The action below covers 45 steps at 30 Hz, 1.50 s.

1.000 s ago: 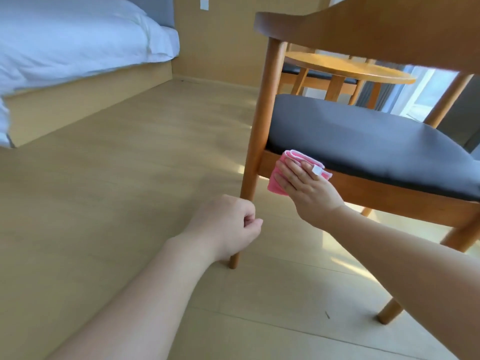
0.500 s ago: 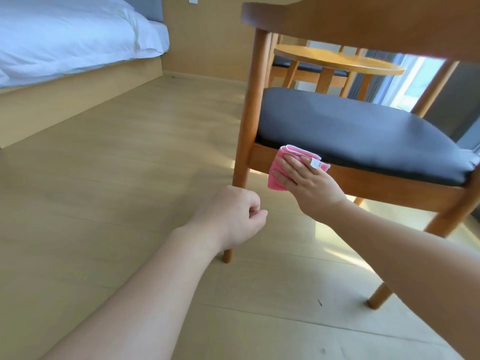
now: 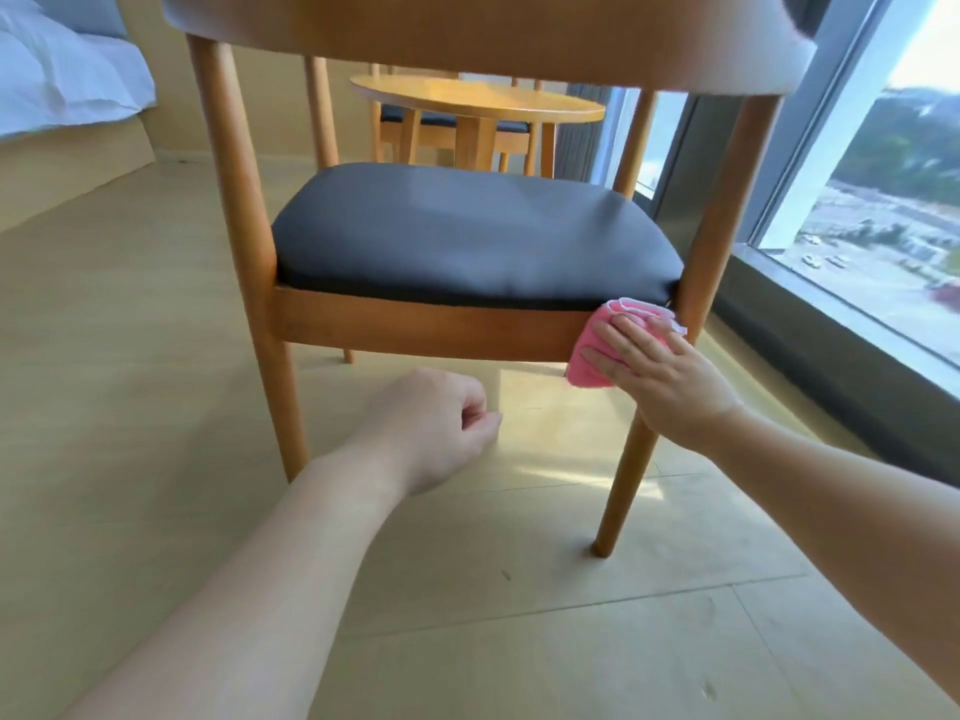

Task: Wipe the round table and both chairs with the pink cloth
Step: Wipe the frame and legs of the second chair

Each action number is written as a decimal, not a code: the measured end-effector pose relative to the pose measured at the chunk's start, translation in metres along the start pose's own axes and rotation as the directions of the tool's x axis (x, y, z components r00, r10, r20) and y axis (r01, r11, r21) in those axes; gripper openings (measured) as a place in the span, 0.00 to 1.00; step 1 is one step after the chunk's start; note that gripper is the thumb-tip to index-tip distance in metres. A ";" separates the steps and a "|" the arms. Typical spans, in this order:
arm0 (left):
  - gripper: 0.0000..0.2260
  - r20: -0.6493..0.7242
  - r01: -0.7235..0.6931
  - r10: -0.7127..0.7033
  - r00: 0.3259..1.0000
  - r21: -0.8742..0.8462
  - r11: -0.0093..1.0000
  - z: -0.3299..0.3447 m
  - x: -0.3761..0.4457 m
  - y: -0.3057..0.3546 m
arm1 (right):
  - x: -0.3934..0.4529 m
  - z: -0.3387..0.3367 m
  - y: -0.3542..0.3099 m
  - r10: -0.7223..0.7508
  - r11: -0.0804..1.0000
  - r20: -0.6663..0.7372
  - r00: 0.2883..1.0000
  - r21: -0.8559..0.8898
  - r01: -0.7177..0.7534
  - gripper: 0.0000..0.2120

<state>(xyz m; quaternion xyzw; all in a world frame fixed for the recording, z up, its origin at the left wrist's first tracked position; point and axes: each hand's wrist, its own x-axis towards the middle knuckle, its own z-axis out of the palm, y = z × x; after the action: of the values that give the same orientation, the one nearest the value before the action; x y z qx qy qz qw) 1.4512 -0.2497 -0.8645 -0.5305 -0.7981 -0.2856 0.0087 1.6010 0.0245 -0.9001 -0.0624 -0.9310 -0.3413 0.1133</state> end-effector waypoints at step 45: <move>0.19 0.006 -0.050 0.050 0.999 -0.060 0.997 0.011 0.017 0.027 | -0.014 -0.005 0.030 0.507 0.726 0.183 0.842 0.435 -0.532 0.36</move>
<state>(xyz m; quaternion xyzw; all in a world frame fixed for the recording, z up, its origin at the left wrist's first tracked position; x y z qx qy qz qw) 1.4707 -0.2229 -0.8566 -0.5514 -0.7756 -0.3072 -0.0029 1.6213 0.0434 -0.8819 -0.2999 -0.9326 -0.0583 0.1920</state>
